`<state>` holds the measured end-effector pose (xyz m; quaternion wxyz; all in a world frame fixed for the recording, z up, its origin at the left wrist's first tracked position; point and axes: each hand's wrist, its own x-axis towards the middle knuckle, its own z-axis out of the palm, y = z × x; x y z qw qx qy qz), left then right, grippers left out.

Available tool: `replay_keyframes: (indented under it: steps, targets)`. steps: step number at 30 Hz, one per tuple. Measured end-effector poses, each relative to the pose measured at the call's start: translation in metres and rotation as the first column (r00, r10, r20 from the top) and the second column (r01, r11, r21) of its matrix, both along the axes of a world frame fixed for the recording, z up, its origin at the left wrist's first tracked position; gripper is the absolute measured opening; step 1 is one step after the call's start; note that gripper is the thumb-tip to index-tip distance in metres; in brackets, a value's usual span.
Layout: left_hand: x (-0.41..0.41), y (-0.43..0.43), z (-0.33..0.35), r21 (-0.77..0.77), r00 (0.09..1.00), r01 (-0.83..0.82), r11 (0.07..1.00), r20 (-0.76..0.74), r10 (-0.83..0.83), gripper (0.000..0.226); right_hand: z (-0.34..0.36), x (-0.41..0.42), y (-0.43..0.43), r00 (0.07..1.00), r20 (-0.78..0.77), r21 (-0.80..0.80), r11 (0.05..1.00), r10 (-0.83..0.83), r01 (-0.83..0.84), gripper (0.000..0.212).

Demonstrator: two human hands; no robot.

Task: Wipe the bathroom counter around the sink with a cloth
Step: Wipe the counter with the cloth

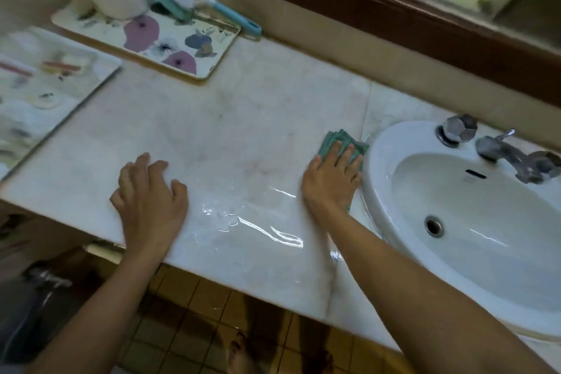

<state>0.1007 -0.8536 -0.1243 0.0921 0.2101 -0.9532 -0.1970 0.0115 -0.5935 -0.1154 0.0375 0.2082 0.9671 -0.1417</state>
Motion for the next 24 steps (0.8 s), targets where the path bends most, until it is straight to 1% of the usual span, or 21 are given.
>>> replay_keyframes:
  steps: [2, 4, 7, 9, 10, 11, 12, 13, 15, 16, 17, 18, 19, 20, 21, 23, 24]
  targets:
    - [-0.001, 0.0, 0.0, -0.006, 1.0, -0.002, 1.0, 0.002, 0.002, 0.038, 0.002, -0.04, 0.002, 1.0, 0.005, 0.011, 1.0, -0.006, 0.006, 0.06]
    - [-0.001, 0.0, -0.001, -0.018, 1.0, 0.002, 1.0, 0.01, -0.001, 0.038, 0.004, -0.076, 0.009, 0.999, 0.019, 0.046, 0.998, 0.045, -0.046, 0.059]
    - [-0.001, -0.001, -0.002, -0.029, 1.0, -0.002, 1.0, 0.022, 0.002, 0.044, 0.003, -0.108, 0.013, 0.986, 0.027, 0.076, 0.983, 0.167, -0.169, 0.058]
    - [-0.001, 0.0, -0.001, -0.024, 1.0, 0.003, 1.0, 0.03, -0.003, 0.047, 0.0, -0.106, 0.006, 0.958, 0.005, 0.112, 0.952, 0.285, -0.284, 0.058]
    - [-0.001, 0.0, -0.002, -0.017, 0.999, 0.006, 1.0, 0.032, -0.006, 0.047, -0.002, -0.095, -0.002, 0.929, -0.001, 0.129, 0.921, 0.37, -0.367, 0.058]
    - [-0.001, 0.0, -0.002, -0.008, 1.0, 0.004, 1.0, 0.031, -0.004, 0.047, -0.004, -0.076, -0.012, 0.882, 0.0, 0.134, 0.874, 0.471, -0.466, 0.058]
    - [0.0, -0.001, -0.003, 0.001, 1.0, -0.001, 1.0, 0.029, 0.001, 0.047, -0.006, -0.05, -0.024, 0.815, 0.001, 0.123, 0.809, 0.579, -0.575, 0.059]
    - [0.0, -0.001, -0.003, 0.007, 1.0, -0.002, 1.0, 0.029, 0.002, 0.047, -0.005, -0.018, -0.035, 0.727, 0.002, 0.099, 0.723, 0.687, -0.684, 0.06]
    - [0.0, -0.002, -0.003, 0.017, 1.0, 0.004, 1.0, 0.029, -0.005, 0.047, 0.0, 0.053, -0.042, 0.479, -0.004, 0.069, 0.478, 0.878, -0.876, 0.057]
    - [0.0, -0.002, -0.003, 0.023, 1.0, 0.003, 1.0, 0.029, -0.004, 0.047, 0.005, 0.081, -0.035, 0.353, 0.005, 0.052, 0.353, 0.935, -0.934, 0.056]
    - [0.0, -0.002, -0.003, 0.027, 1.0, 0.002, 1.0, 0.029, -0.003, 0.047, 0.008, 0.098, -0.02, 0.268, 0.025, 0.036, 0.268, 0.963, -0.963, 0.056]
    - [0.0, -0.002, -0.003, 0.028, 1.0, 0.002, 1.0, 0.03, -0.002, 0.047, 0.01, 0.102, -0.001, 0.235, 0.031, 0.03, 0.234, 0.972, -0.972, 0.056]
    - [0.0, -0.002, -0.002, 0.026, 1.0, 0.001, 1.0, 0.03, -0.002, 0.046, 0.012, 0.094, 0.019, 0.257, 0.017, 0.058, 0.255, 0.966, -0.965, 0.056]
    - [0.0, -0.001, -0.002, 0.024, 1.0, 0.0, 1.0, 0.031, -0.001, 0.046, 0.011, 0.079, 0.037, 0.325, 0.004, 0.087, 0.324, 0.946, -0.942, 0.056]
    - [0.0, -0.001, -0.002, 0.023, 1.0, -0.001, 1.0, 0.031, 0.0, 0.046, 0.01, 0.056, 0.049, 0.432, 0.003, 0.09, 0.43, 0.902, -0.899, 0.057]
    - [0.0, 0.0, -0.003, 0.022, 1.0, -0.001, 1.0, 0.026, 0.001, 0.045, 0.007, 0.0, 0.053, 0.664, 0.013, 0.067, 0.662, 0.748, -0.747, 0.061]
    - [0.0, 0.0, -0.003, 0.022, 1.0, 0.003, 1.0, 0.026, -0.003, 0.045, 0.003, -0.027, 0.047, 0.745, 0.006, 0.092, 0.742, 0.667, -0.664, 0.063]
